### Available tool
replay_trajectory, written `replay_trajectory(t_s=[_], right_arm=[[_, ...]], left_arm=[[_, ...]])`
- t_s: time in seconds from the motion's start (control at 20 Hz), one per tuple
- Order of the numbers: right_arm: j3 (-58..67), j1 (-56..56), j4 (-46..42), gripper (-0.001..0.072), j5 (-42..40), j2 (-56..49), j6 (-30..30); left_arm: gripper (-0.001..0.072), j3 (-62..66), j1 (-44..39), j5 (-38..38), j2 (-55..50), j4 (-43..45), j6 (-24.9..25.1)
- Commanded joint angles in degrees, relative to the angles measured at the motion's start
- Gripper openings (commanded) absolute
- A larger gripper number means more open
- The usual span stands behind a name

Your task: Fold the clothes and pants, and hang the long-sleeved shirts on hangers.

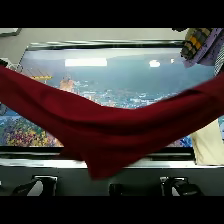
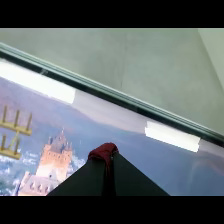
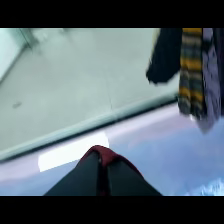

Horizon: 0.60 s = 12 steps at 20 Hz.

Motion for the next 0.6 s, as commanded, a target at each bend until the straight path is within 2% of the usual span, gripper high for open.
replay_trajectory(t_s=[0.0,0.15,0.3,0.4,0.55], right_arm=[[0.2,0.0,3.6,0.0032,-7.5,-15.0,4.9],[0.2,0.0,13.1,0.0032,-6.4,-33.8,3.0],[0.2,0.0,26.3,0.0033,-1.6,-51.6,-1.1],[0.2,0.0,32.7,0.0033,2.4,-59.3,-2.0],[0.2,0.0,38.9,0.0039,8.2,-65.0,-1.0]], left_arm=[[0.0012,-6.0,-1.4,-0.1,-5.3,0.6,1.1],[0.0013,-14.6,-4.3,1.1,-14.1,0.7,2.2],[0.0013,-21.0,-6.3,6.0,-24.3,0.7,2.2],[0.0013,-22.3,-7.3,8.8,-31.5,0.7,2.7],[0.0013,-22.2,-7.8,10.3,-40.2,0.6,3.5]])
